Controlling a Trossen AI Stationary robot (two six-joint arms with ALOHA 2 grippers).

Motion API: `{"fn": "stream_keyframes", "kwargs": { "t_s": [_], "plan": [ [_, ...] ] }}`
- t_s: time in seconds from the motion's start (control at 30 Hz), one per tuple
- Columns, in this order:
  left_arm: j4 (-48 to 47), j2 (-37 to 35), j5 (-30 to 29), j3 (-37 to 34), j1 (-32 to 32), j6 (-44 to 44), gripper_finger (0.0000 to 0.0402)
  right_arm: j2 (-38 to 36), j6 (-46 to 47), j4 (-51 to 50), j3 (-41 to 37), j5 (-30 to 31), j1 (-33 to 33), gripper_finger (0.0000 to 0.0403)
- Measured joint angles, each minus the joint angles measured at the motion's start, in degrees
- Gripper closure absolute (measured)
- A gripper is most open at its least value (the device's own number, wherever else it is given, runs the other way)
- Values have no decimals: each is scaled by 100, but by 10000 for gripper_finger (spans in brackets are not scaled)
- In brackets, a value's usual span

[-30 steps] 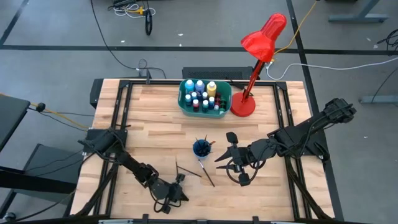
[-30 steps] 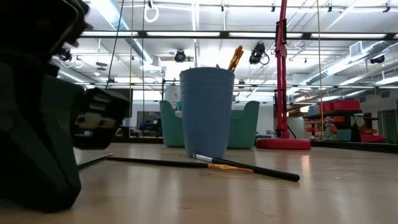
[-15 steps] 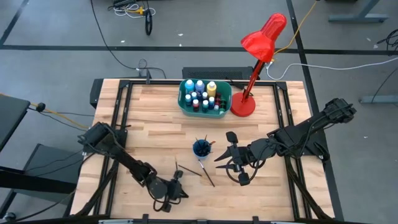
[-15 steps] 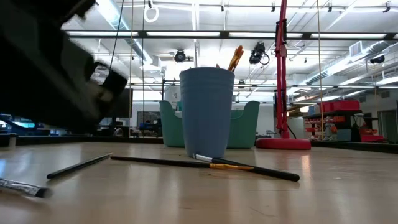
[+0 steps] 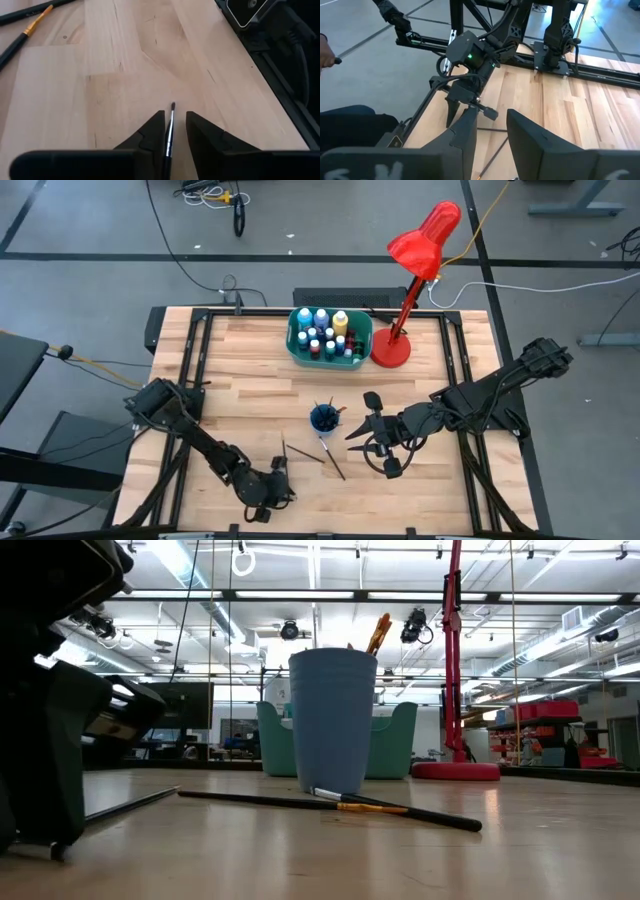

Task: Pick & Place Paint Supplies
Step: Put the silver paint brush into the blue cup

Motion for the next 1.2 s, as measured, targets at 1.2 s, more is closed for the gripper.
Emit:
{"fn": "stream_keyframes", "kwargs": {
  "t_s": [1.2],
  "plan": [
    [873,-601,-1124,-20,173,1835,398,644,-445,-40,-319,28,-48,295]
  ]
}}
